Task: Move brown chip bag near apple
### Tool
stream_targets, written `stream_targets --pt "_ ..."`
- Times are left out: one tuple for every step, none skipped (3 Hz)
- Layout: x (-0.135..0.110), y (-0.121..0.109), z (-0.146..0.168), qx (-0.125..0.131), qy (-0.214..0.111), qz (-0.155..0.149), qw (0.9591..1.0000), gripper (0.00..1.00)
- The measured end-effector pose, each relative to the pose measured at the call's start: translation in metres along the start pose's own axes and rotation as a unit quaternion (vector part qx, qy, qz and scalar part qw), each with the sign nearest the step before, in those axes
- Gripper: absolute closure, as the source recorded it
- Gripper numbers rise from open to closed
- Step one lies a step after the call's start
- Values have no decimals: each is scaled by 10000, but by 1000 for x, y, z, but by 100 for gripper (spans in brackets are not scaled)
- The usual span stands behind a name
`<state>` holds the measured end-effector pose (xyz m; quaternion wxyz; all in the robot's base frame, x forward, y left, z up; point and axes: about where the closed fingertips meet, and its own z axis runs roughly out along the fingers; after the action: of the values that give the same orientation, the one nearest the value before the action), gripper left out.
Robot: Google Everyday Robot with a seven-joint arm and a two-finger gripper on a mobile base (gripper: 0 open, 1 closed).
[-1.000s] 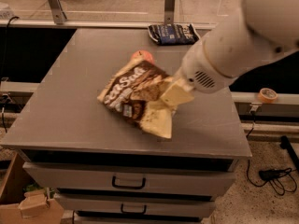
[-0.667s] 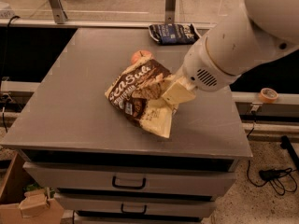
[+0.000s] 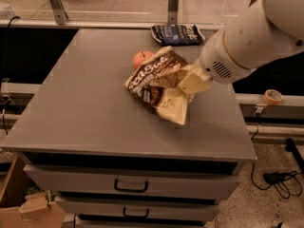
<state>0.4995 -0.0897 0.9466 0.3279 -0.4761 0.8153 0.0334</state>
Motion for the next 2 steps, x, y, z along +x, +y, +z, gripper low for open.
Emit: stream_targets --pt "17 -34 -16 445 183 114 9988 100" --pt "34 -53 -28 722 359 218 9965 100"
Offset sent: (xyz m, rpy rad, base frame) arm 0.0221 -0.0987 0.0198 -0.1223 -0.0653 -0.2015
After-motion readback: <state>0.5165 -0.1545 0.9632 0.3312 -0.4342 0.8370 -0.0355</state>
